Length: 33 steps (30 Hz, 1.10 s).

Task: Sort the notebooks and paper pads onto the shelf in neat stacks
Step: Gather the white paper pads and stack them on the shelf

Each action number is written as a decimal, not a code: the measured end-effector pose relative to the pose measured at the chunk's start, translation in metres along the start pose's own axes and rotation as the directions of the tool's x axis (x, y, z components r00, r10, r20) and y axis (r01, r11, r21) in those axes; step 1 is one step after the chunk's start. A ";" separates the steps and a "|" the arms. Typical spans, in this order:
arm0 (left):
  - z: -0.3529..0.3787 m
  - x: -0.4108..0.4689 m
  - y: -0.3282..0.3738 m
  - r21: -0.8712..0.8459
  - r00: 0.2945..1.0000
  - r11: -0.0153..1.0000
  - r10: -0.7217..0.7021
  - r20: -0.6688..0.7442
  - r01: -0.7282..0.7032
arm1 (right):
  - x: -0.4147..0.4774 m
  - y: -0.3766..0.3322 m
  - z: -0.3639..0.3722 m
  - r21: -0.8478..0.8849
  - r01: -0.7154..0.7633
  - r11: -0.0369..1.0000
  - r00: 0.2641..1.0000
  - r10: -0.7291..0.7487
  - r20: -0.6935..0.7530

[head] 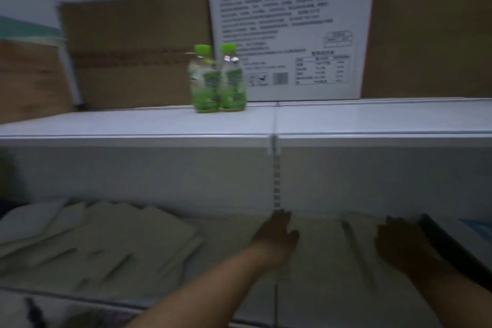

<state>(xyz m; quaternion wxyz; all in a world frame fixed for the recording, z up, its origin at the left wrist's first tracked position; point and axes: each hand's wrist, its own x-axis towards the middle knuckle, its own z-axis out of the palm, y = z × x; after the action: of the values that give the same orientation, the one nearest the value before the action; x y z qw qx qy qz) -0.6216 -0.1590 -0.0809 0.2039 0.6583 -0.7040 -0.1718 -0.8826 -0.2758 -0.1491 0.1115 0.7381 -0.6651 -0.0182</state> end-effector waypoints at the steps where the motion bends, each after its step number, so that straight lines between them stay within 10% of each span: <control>1: -0.025 -0.010 -0.024 0.093 0.999 0.994 -0.047 -0.012 0.048 | -0.004 -0.029 -0.017 0.036 0.113 0.993 0.991 -0.110 -0.081; 5: -0.120 -0.072 -0.137 0.416 0.977 0.884 -0.186 -0.106 0.214 | -0.050 -0.201 -0.099 0.107 0.480 0.871 0.861 -0.445 -0.246; 16: -0.217 -0.275 -0.311 0.334 0.857 0.789 -0.470 -0.209 0.515 | -0.167 -0.480 -0.145 0.235 0.814 0.532 0.555 -0.831 -0.040; 33: -0.278 -0.272 -0.473 0.147 0.796 0.790 -0.557 -0.236 0.596 | -0.068 -0.696 -0.178 0.385 0.791 0.475 0.565 -0.808 -0.165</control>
<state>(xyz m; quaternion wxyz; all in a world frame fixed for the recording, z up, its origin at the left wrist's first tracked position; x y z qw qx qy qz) -0.0595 0.0844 -0.1004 0.1325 0.8727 -0.4614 -0.0892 -0.1790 -0.1206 -0.1157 -0.0836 0.9670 -0.2332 0.0596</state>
